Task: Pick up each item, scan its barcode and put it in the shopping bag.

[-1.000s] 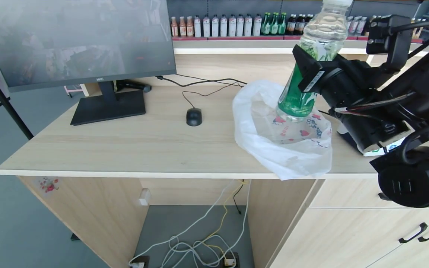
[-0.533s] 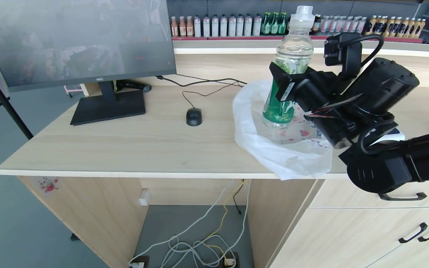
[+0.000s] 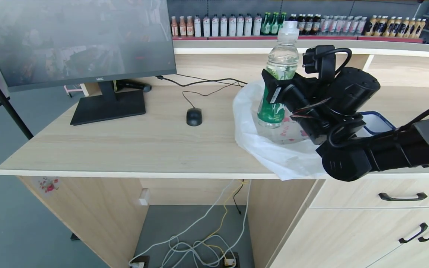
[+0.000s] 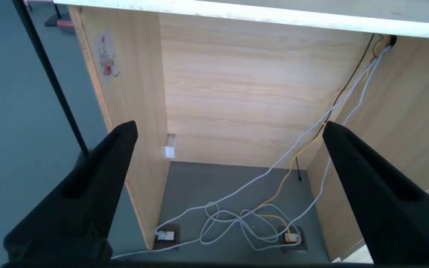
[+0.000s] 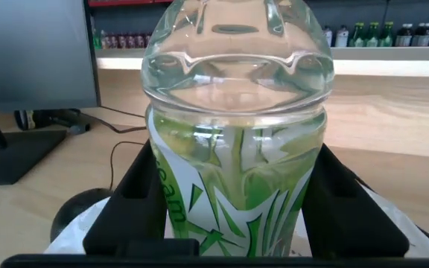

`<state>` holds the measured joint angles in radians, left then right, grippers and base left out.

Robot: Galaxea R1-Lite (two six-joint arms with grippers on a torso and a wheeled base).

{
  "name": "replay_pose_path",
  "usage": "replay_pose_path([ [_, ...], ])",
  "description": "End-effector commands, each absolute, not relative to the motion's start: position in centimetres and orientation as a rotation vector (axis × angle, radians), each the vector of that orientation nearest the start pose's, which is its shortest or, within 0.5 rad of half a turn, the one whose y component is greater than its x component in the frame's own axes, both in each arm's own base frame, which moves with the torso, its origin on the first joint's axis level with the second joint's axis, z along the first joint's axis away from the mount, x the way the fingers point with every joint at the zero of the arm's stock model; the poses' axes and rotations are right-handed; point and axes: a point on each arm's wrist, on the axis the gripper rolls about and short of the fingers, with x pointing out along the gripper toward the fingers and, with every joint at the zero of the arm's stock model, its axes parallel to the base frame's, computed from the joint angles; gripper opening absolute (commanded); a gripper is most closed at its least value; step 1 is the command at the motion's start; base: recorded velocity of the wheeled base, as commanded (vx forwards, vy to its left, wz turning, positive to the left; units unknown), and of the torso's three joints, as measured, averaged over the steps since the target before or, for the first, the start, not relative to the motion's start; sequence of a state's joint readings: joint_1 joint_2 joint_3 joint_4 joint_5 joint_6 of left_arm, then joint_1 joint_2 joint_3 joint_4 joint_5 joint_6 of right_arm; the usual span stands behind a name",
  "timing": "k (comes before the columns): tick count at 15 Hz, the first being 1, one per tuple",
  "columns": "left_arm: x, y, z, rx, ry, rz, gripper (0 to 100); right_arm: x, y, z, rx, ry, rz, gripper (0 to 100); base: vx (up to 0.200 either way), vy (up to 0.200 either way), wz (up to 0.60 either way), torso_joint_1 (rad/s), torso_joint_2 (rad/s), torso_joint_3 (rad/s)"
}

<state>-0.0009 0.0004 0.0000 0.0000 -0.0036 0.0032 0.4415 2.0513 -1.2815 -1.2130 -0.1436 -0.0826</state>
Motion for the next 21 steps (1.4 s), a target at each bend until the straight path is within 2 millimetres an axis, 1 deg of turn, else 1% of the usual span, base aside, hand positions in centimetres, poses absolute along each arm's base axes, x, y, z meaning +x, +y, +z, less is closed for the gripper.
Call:
replay_pose_path([
  [1, -2.3, 0.0, 7.5, 0.003, 0.0, -0.003, 100, 38.6, 17.1, 22.7, 0.036, -0.408, 0.262, 0, 0.0, 0.0, 0.0, 0.0, 0.0, 0.0],
  [6, -2.3, 0.0, 7.5, 0.003, 0.0, -0.003, 100, 39.6, 17.4, 21.8, 0.031, -0.392, 0.261, 0, 0.0, 0.0, 0.0, 0.0, 0.0, 0.0],
  [9, -2.3, 0.0, 7.5, 0.002, 0.0, -0.003, 100, 39.8, 17.6, 21.3, 0.025, -0.381, 0.272, 0, 0.0, 0.0, 0.0, 0.0, 0.0, 0.0],
  [13, -2.3, 0.0, 7.5, 0.003, 0.0, -0.003, 100, 39.8, 17.6, 21.2, 0.025, -0.382, 0.277, 0, 0.0, 0.0, 0.0, 0.0, 0.0, 0.0],
  [21, -2.3, 0.0, 7.5, 0.003, 0.0, -0.003, 100, 40.1, 17.7, 20.4, 0.019, -0.363, 0.277, 0, 0.0, 0.0, 0.0, 0.0, 0.0, 0.0],
])
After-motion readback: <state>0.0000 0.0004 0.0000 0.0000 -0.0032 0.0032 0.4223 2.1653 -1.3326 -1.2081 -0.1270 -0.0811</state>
